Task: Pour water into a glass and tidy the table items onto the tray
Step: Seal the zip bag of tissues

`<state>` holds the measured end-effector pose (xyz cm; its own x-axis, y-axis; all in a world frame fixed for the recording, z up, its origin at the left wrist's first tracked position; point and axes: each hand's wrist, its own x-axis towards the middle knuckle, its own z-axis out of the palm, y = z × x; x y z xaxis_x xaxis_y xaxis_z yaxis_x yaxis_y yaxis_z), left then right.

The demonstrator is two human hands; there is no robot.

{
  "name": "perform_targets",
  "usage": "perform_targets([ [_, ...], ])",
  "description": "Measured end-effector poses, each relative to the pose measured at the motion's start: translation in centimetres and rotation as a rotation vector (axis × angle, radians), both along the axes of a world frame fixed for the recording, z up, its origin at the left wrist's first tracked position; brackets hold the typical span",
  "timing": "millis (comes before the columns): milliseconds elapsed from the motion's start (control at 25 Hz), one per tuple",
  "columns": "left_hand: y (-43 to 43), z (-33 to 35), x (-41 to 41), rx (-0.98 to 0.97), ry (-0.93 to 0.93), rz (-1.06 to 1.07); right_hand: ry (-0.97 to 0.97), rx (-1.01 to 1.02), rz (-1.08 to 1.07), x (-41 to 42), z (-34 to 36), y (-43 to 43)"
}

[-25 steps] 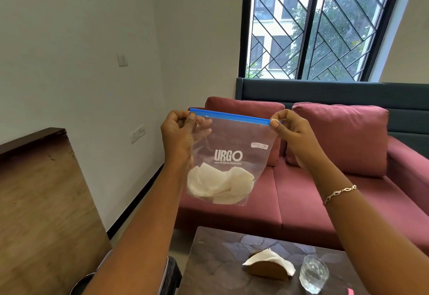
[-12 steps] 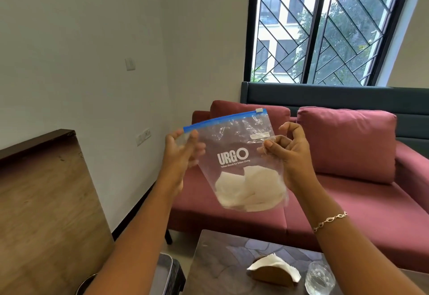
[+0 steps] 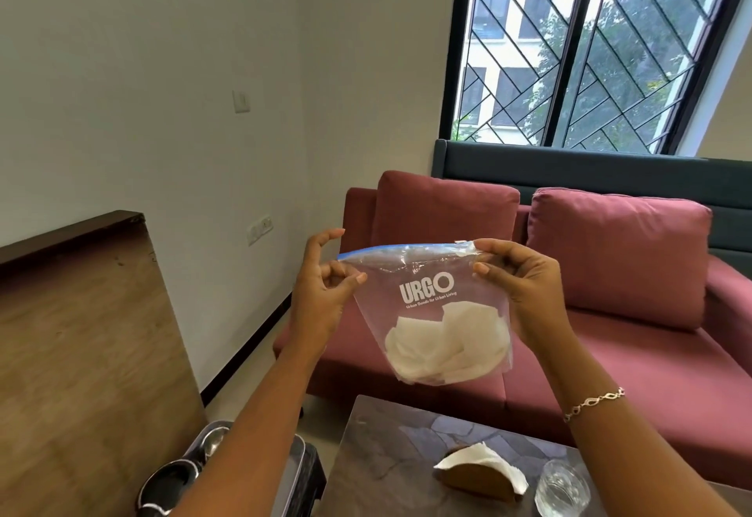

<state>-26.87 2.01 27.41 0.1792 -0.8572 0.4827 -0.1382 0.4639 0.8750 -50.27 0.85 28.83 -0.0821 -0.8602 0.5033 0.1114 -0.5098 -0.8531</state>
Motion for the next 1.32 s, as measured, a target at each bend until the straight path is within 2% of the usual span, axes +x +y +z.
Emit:
perform_targets([
  [160,-0.2,0.3,0.6,-0.034,0.085,0.031,0.108,0.015,-0.06,0.5,-0.6,-0.3],
  [240,-0.2,0.2,0.7,0.015,0.131,0.01,0.072,0.029,-0.083,1.1,-1.0,-0.6],
  [360,0.0,-1.0,0.7,0.086,0.094,-0.114,-0.079,0.062,-0.08,1.9,-1.5,-0.8],
  [480,-0.2,-1.6,1.0,0.089,0.036,-0.064,-0.068,0.048,-0.107,2.3,-1.8,-1.0],
  [600,-1.2,-1.5,1.8,0.076,-0.085,0.038,0.095,0.039,-0.156,2.2,-2.2,-1.2],
  [760,-2.4,-1.6,3.7,0.081,-0.256,0.083,0.494,-0.008,-0.352,3.1,-3.1,-1.5],
  [880,-3.1,-1.8,5.2,0.087,-0.411,0.15,0.651,-0.053,-0.415,4.0,-3.9,-2.4],
  [960,-3.5,-2.1,6.3,0.126,-0.459,0.165,0.674,-0.043,-0.329,4.9,-4.8,-3.0],
  [1080,-4.4,-3.6,8.5,0.242,-0.397,0.041,0.643,0.079,-0.176,7.3,-6.5,-4.0],
  [1320,-6.6,-8.6,15.4,0.457,-0.311,-0.113,0.754,0.201,-0.077,13.4,-12.0,-5.8],
])
